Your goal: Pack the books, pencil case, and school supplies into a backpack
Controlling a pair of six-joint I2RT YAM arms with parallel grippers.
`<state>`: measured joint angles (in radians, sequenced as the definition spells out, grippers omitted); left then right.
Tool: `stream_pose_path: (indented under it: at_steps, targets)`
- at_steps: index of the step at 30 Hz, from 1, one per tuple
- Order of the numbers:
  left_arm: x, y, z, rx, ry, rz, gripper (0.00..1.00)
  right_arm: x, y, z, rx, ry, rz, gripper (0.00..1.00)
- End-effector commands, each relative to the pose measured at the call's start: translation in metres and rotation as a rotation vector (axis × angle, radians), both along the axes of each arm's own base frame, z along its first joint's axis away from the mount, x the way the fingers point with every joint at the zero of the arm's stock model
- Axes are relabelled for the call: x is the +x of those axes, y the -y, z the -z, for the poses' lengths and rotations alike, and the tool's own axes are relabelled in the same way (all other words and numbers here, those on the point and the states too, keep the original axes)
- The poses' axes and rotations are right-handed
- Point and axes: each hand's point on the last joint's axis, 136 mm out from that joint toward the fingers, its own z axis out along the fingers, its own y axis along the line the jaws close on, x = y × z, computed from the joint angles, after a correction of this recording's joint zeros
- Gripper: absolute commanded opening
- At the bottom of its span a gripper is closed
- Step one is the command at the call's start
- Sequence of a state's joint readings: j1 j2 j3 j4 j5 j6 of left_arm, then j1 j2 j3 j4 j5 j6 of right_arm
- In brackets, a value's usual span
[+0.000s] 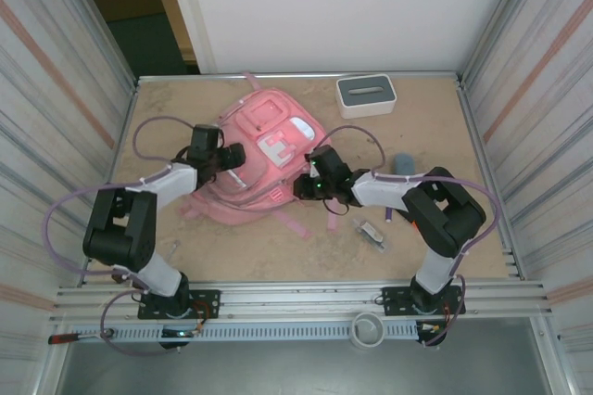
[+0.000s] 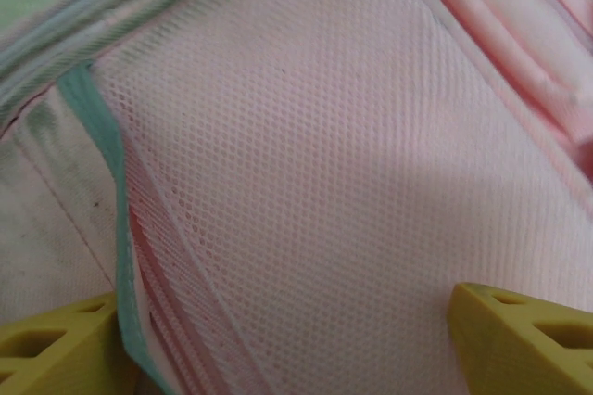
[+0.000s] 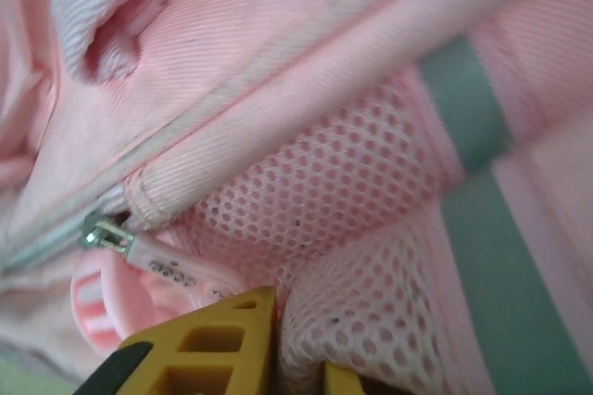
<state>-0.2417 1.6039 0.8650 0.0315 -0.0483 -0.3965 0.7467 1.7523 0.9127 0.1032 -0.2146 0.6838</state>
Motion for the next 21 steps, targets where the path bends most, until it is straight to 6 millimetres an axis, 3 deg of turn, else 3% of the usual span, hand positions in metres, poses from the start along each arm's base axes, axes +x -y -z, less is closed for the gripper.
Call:
stream_pose_path:
  at_steps: [1,5,9,12,14,17,21]
  targets:
    - [0.027,0.008,-0.012,-0.031,0.032,0.041,0.84,-0.023,-0.040,-0.021,0.065,0.001,-0.123,0.23]
    - [0.060,0.024,-0.024,-0.097,0.061,0.134,0.83,-0.033,-0.026,-0.029,-0.011,0.039,-0.156,0.35]
    - [0.081,0.054,-0.042,-0.185,0.085,0.261,0.82,-0.020,0.012,-0.046,-0.070,0.105,-0.103,0.43]
    - [0.085,0.051,-0.066,-0.165,0.149,0.256,0.83,-0.007,0.032,-0.063,-0.055,0.151,-0.062,0.48]
    - [0.077,0.038,-0.083,-0.112,0.187,0.209,0.83,0.004,0.042,-0.073,-0.053,0.184,-0.034,0.51]
    - [0.045,0.016,-0.098,-0.027,0.216,0.115,0.83,0.024,0.056,-0.078,-0.061,0.201,0.022,0.56]
    - [-0.016,0.016,-0.091,0.026,0.200,0.065,0.83,0.051,0.085,-0.070,-0.083,0.170,0.148,0.62]
